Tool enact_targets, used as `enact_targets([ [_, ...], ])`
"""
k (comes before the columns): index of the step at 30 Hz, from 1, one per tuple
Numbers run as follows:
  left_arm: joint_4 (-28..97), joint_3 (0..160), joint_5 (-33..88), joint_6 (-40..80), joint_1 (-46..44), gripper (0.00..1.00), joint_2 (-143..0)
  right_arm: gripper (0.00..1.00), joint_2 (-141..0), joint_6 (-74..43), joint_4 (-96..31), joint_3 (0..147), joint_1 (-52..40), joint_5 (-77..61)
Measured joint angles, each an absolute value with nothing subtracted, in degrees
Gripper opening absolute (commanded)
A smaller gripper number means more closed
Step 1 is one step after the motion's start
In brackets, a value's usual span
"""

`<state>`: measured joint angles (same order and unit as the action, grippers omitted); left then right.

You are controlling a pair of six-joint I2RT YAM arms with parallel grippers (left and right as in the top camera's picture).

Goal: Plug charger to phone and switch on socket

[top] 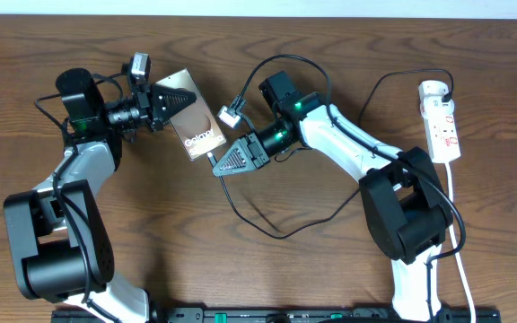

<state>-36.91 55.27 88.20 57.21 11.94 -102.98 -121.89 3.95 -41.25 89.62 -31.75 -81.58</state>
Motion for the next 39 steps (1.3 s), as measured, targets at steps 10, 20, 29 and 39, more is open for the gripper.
enact_targets([
  [10, -36.91, 55.29, 88.25, 57.21, 11.92, 0.07, -102.98, 0.01, -121.89, 3.51, -40.62, 89.62, -31.75, -81.14],
  [20, -37.56, 55.27, 88.29, 57.10, 11.92, 0.07, -102.98, 0.01, -121.89, 3.49, -40.66, 89.62, -31.75, -81.17],
  [29, -38.68, 55.29, 88.42, 56.97, 12.43, 0.07, -102.98, 0.01, -121.89, 3.44, -41.60, 89.62, -31.75, -81.28],
  [39, -38.70, 55.29, 88.42, 56.97, 13.19, 0.07, -102.98, 0.01, -121.89, 3.44, -41.50, 89.62, -31.75, -81.45],
])
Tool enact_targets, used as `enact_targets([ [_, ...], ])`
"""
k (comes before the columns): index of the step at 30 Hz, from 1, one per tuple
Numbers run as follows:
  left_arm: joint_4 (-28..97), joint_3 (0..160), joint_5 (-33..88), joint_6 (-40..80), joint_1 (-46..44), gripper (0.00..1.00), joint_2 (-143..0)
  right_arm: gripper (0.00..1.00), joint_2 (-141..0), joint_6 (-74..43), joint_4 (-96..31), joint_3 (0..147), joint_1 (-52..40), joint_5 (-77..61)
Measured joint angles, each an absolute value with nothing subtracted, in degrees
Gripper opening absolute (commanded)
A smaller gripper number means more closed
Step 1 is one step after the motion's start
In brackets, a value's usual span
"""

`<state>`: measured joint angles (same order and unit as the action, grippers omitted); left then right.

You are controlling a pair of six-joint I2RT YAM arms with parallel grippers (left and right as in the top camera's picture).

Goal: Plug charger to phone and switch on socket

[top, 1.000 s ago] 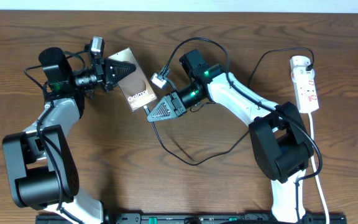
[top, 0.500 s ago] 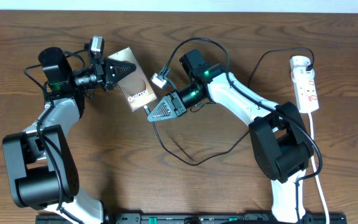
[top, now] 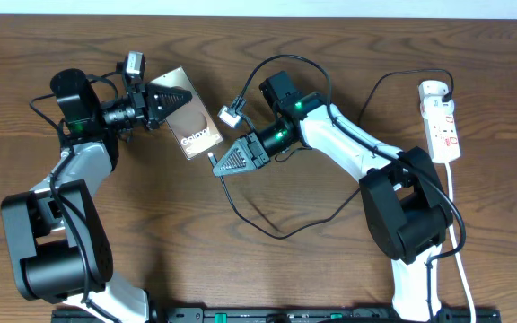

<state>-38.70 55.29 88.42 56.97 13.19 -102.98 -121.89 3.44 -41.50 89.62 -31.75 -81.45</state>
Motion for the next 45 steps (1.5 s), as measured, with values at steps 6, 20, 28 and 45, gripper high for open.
enact_targets([
  [6, -38.74, 55.29, 88.42, 56.97, 13.19, 0.08, -102.98, 0.01, -121.89, 3.36, -40.82, 89.62, -31.75, -82.39],
  [20, -38.76, 55.29, 88.42, 56.97, 12.95, 0.07, -102.98, 0.01, -121.89, 3.36, -40.21, 89.62, -31.75, -82.72],
  [28, -38.76, 55.29, 88.42, 57.30, 12.95, 0.07, -102.98, 0.01, -121.89, 3.09, -39.53, 89.62, -31.75, -82.72],
  [45, -38.83, 55.27, 88.38, 58.04, 12.32, 0.08, -102.98, 0.01, -121.89, 3.09, -39.53, 89.62, -31.75, -82.74],
])
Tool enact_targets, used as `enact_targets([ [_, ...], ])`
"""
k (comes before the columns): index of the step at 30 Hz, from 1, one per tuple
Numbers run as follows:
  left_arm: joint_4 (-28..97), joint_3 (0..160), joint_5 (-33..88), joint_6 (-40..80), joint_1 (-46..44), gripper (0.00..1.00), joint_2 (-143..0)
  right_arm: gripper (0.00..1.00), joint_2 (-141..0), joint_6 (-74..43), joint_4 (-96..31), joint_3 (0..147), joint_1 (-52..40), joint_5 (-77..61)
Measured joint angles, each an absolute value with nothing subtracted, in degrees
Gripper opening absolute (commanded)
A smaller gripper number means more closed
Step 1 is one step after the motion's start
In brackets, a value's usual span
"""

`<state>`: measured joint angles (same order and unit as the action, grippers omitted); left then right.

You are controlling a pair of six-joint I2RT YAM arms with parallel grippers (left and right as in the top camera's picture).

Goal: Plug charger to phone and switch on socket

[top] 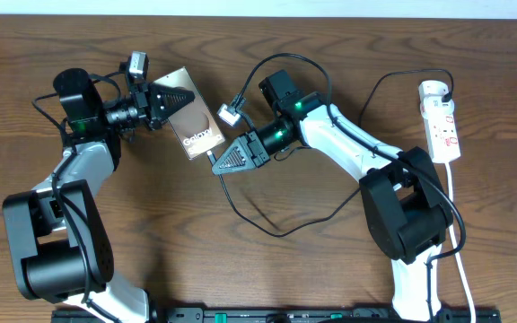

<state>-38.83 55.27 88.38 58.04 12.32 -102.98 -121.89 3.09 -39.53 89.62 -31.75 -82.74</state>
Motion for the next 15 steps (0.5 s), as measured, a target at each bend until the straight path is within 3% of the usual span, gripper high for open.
enact_targets([
  [15, -39.09, 55.29, 87.59, 54.57, 11.14, 0.07, -102.98, 0.01, -121.93, -1.74, -36.16, 89.36, -31.75, -82.65],
])
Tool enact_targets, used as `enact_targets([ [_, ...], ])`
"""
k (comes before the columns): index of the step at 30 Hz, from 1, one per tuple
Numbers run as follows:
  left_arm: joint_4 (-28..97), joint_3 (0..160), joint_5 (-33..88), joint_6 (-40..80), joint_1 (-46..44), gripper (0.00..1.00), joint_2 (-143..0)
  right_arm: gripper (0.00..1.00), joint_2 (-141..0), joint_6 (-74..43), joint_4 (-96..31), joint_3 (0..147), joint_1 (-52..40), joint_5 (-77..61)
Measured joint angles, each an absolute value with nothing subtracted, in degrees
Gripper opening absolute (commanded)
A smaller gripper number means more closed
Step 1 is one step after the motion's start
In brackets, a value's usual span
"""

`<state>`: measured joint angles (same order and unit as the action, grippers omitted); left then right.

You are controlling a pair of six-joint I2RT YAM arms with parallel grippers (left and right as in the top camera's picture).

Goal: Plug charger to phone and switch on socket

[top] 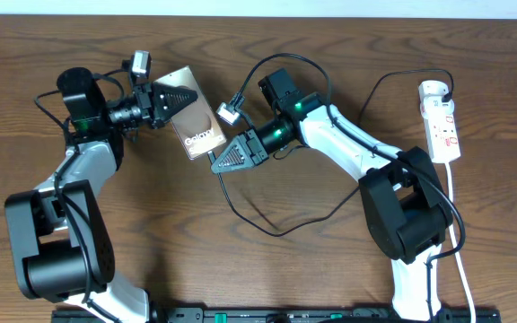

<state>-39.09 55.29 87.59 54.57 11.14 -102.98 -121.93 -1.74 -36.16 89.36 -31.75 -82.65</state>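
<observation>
A tan phone (197, 126) marked "Galaxy" lies tilted on the table at upper centre. My left gripper (180, 97) is shut on the phone's far left end. My right gripper (215, 161) is shut on the charger plug (210, 154), which sits at the phone's near lower edge; whether the plug is in the port cannot be told. The black charger cable (267, 229) loops over the table from the plug. A white socket strip (443, 121) lies at the far right, with its switch too small to read.
A small white connector (227, 114) on a black lead lies just right of the phone, beside the right arm. The strip's white cord (456, 224) runs down the right edge of the table. Both arm bases stand at the near edge.
The phone and the left gripper have shifted slightly to the right. The right gripper with the plug sits a touch closer to the phone's lower edge.
At first the left gripper held the phone and the right held the plug against its lower edge. Then the phone stood a little further left, with a gap to the plug. After that it was back by the plug, where it is now.
</observation>
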Motion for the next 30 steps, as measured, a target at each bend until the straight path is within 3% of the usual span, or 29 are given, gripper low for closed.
enact_targets([
  [17, -39.11, 55.29, 85.60, 53.54, 10.70, 0.08, -102.98, 0.03, -122.23, -4.58, -34.52, 89.25, -30.96, -82.72],
  [18, -39.11, 55.29, 85.56, 53.54, 10.70, 0.07, -102.98, 0.07, -122.23, -4.67, -34.52, 89.23, -30.87, -82.72],
  [20, -38.98, 55.29, 86.00, 53.47, 10.61, 0.07, -102.98, 0.25, -122.23, -4.97, -34.15, 89.25, -30.76, -82.78],
  [21, -39.05, 55.29, 86.04, 53.23, 10.48, 0.07, -102.98, 0.38, -122.23, -5.15, -34.09, 89.25, -30.65, -83.00],
  [23, -38.98, 55.29, 86.89, 52.69, 10.26, 0.07, -102.98, 0.74, -122.23, -5.34, -33.67, 89.25, -30.28, -83.42],
  [25, -38.94, 55.29, 87.22, 52.45, 9.98, 0.07, -102.98, 0.99, -122.23, -5.26, -33.54, 89.25, -30.09, -83.72],
  [30, -38.96, 55.27, 88.03, 52.42, 9.58, 0.07, -102.98, 0.99, -122.23, -5.26, -33.54, 89.25, -29.91, -84.03],
])
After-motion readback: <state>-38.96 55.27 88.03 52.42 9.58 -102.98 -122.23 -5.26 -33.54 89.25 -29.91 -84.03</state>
